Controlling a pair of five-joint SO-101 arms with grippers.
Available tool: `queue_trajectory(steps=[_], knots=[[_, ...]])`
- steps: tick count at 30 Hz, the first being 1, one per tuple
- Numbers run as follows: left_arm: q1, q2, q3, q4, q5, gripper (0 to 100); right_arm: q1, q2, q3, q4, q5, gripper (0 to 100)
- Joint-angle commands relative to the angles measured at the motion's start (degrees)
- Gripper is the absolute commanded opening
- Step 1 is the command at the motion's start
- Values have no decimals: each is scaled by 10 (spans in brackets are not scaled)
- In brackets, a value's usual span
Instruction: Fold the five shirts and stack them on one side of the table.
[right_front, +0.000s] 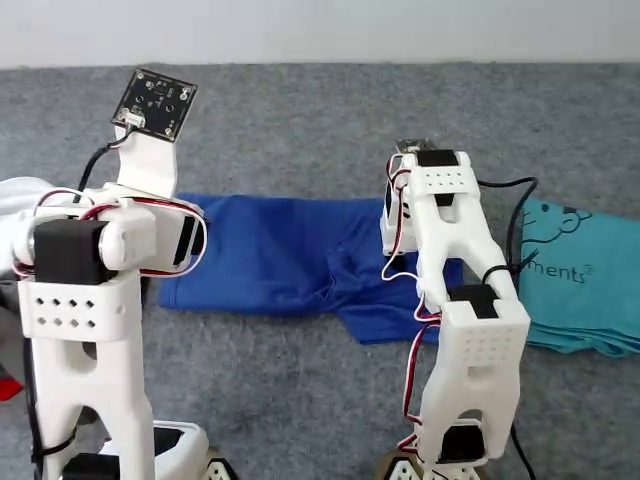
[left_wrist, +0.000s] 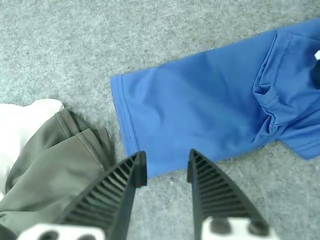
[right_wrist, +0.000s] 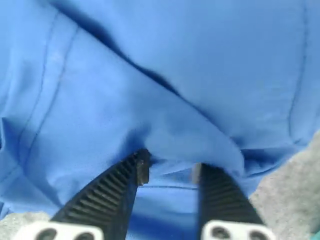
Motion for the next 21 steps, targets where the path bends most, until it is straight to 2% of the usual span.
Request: queue_trajectory(steps=[1,7,14,21], knots=[[-3,-8,-2,-4,2,137,12,-7,-24,-22,48,9],[-3,-8,-2,-4,3,137,40,-5,-47,-3,68,9],[-3,-8,-2,-3,3,137,82,-7,-67,74,144,9],[1,-8,-2,-3,3,137,79,-4,-73,102,154,13]])
